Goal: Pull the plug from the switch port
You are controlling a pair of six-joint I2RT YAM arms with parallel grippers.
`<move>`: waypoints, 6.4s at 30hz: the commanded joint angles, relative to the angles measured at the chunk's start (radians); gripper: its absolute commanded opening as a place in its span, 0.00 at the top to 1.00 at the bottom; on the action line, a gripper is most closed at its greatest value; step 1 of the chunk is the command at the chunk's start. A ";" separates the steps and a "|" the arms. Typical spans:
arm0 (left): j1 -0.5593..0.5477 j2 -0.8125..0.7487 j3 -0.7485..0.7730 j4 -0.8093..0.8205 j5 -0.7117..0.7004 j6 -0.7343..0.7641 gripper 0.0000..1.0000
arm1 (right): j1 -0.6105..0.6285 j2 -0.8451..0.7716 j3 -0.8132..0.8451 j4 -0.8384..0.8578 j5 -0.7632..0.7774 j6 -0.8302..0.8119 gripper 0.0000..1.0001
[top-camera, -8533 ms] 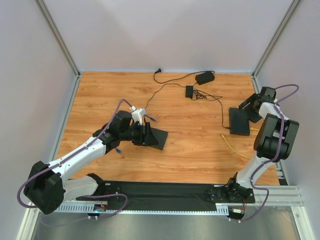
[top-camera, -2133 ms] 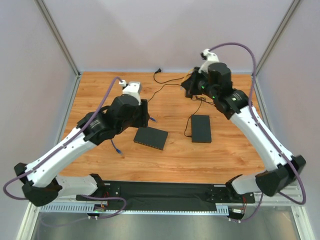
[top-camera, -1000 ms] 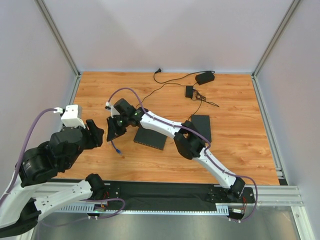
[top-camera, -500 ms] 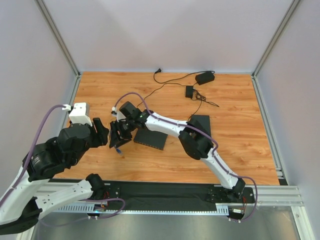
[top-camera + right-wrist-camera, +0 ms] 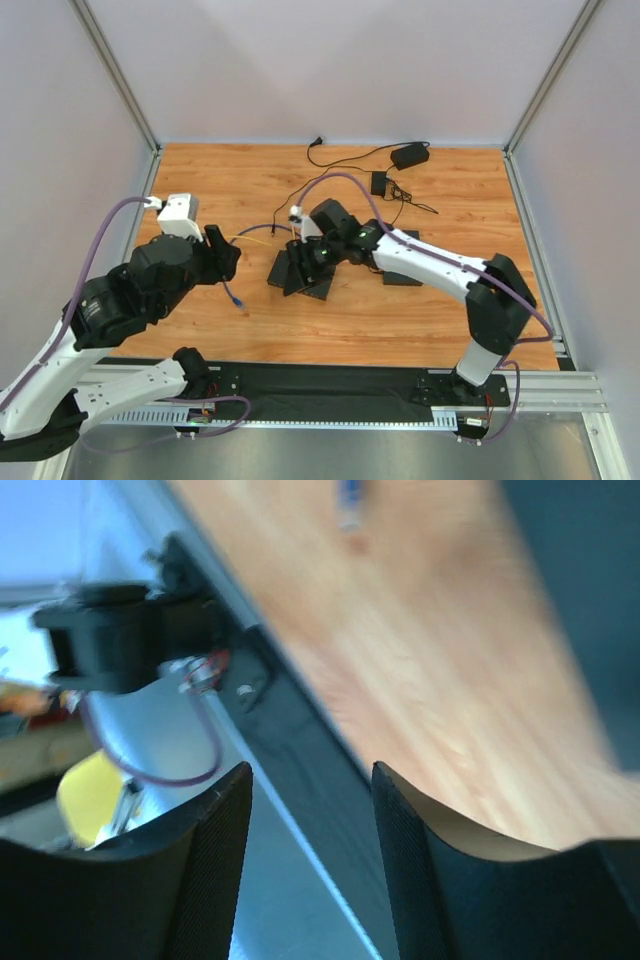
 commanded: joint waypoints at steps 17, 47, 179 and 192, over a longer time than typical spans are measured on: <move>0.003 0.529 -0.127 0.744 0.598 -0.323 0.45 | -0.511 -0.229 -0.234 -0.178 0.838 -0.231 0.57; 0.053 1.140 -0.287 1.529 0.682 -1.092 0.58 | -0.584 -0.262 -0.465 -0.007 0.720 -0.145 0.62; -0.096 1.489 0.306 0.797 1.012 0.871 1.00 | -0.525 -0.598 -0.935 0.184 0.852 0.544 0.63; -0.095 1.448 0.171 0.812 0.942 0.858 1.00 | -0.518 -0.616 -0.944 0.124 1.055 0.714 0.64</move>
